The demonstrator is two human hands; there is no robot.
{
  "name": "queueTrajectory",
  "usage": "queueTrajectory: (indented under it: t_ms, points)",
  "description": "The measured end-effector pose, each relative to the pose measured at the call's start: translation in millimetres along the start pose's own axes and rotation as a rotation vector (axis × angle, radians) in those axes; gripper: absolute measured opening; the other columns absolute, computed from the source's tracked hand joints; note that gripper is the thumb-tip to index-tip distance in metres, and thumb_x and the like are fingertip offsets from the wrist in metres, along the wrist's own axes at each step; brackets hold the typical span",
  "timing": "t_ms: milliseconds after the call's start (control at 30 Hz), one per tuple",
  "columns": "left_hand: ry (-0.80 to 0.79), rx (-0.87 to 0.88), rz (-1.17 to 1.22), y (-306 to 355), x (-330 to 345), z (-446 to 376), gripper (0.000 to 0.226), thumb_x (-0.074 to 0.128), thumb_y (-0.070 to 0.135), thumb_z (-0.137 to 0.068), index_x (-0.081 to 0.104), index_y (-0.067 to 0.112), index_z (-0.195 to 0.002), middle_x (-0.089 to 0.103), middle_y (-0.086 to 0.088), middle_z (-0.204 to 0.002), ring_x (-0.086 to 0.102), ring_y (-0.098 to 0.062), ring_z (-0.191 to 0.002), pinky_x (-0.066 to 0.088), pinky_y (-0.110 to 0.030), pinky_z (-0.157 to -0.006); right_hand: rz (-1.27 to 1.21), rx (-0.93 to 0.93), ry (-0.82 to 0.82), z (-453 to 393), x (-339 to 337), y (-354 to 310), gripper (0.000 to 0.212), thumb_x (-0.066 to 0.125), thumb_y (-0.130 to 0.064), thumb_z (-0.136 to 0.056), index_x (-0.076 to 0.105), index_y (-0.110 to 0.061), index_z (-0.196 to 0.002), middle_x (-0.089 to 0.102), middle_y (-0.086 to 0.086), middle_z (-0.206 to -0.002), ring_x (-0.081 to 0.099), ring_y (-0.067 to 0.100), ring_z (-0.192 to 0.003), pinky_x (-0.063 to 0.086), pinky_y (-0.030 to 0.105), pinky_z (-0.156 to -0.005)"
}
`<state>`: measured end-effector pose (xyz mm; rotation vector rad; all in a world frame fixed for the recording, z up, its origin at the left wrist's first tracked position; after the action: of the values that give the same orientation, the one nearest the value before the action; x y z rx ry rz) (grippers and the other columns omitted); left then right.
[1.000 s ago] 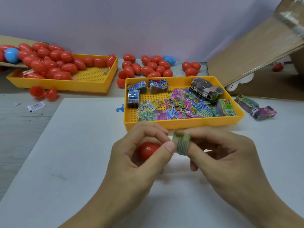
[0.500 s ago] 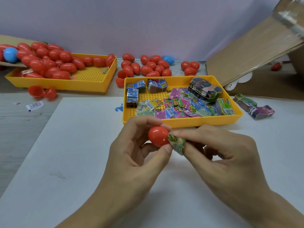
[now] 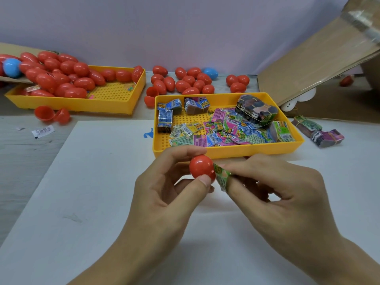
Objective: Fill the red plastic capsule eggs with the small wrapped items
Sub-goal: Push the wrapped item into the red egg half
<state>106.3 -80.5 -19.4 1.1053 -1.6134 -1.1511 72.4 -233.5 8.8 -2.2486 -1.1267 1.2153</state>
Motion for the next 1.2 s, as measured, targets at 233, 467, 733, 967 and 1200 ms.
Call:
queueTrajectory:
  t_ms: [233,467,733,967,1200]
  points:
    - [0.007,0.013,0.001,-2,0,0,0.031,0.068,0.028,-0.074,0.072,0.023,-0.104,0.071,-0.007,-0.098,0.070,-0.022,-0.090,0.057,-0.024,-0.072,-0.130,0.025,-0.018,-2,1,-5,0.013,0.071,-0.019,-0.086,0.073,-0.032,-0.087,0.057,-0.018,-0.068,0.050,0.008,-0.057,0.035,0.014,-0.050]
    - [-0.001,0.039,0.008,1,1,0,0.026,0.064,0.028,-0.081,0.073,0.029,-0.106,0.070,-0.003,-0.098,0.069,-0.021,-0.084,0.058,-0.025,-0.070,-0.093,0.074,-0.018,-2,2,-2,0.019,0.069,-0.024,-0.083,0.064,-0.040,-0.075,0.051,-0.014,-0.062,0.047,0.005,-0.054,0.032,0.009,-0.049]
    - [-0.016,0.021,0.002,-1,2,1,0.024,0.069,0.024,-0.080,0.073,0.021,-0.104,0.073,-0.007,-0.096,0.071,-0.025,-0.089,0.058,-0.026,-0.074,-0.014,0.110,0.022,-1,1,4,0.009,0.065,-0.019,-0.080,0.071,-0.023,-0.074,0.050,-0.016,-0.060,0.049,0.002,-0.055,0.032,0.005,-0.051]
    - [-0.010,0.013,0.024,-2,0,1,0.025,0.068,0.025,-0.078,0.074,0.022,-0.102,0.075,-0.006,-0.095,0.072,-0.028,-0.092,0.060,-0.032,-0.078,-0.001,0.080,-0.006,-2,0,3,0.014,0.061,-0.025,-0.083,0.073,-0.022,-0.078,0.053,-0.011,-0.062,0.046,0.009,-0.055,0.034,0.016,-0.049]
    - [0.012,0.015,0.018,-3,0,0,0.023,0.074,0.020,-0.077,0.075,0.023,-0.100,0.075,-0.004,-0.094,0.073,-0.027,-0.089,0.060,-0.030,-0.075,-0.080,0.075,-0.036,-2,1,0,0.015,0.062,-0.030,-0.089,0.075,-0.026,-0.085,0.056,-0.008,-0.065,0.048,0.012,-0.057,0.034,0.015,-0.051]
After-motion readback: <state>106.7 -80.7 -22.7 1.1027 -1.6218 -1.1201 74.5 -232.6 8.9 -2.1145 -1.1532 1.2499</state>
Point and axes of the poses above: each hand's wrist, its own z-axis away from the middle knuckle, its own x-axis out of the palm, y = z × x, the point moved 5 cm from there along -z, towards the middle knuckle
